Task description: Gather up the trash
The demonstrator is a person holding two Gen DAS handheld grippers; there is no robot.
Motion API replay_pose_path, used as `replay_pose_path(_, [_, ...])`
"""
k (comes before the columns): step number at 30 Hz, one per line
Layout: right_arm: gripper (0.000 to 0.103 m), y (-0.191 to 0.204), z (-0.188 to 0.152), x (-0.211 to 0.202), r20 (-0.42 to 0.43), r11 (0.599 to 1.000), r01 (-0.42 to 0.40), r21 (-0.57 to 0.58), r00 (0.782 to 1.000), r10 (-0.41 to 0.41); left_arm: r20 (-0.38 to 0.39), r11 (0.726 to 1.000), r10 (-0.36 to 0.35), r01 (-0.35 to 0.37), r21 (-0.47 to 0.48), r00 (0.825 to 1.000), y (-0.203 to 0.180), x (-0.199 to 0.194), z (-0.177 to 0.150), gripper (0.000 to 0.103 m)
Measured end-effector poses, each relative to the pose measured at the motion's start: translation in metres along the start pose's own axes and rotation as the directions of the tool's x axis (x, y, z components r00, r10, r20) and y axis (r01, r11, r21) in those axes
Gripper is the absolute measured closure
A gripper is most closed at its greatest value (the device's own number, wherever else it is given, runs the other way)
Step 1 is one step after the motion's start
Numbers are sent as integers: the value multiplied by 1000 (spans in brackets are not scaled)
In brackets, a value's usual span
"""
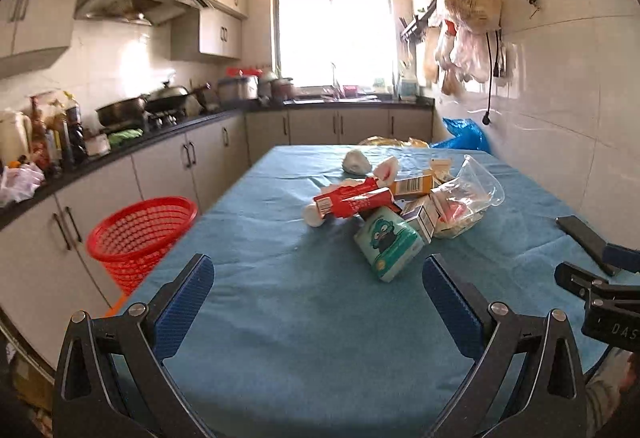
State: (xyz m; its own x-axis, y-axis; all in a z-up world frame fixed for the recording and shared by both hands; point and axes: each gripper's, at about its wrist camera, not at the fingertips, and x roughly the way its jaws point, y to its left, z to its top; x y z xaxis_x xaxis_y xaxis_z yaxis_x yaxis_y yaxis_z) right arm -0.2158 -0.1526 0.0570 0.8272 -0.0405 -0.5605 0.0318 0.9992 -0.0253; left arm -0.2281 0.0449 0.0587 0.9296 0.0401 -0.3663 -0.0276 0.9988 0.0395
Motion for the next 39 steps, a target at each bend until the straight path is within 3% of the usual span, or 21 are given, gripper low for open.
replay_pose_path(21, [16,3,-8,-1,-19,998,34,-53,999,-35,-82,1000,4,-6,-18,997,3,8,-4,0])
replay_pose_path(39, [19,6,-9,1,-36,997,30,-66,999,-33,-100,1000,6,-7,-16,995,5,11,-5,0])
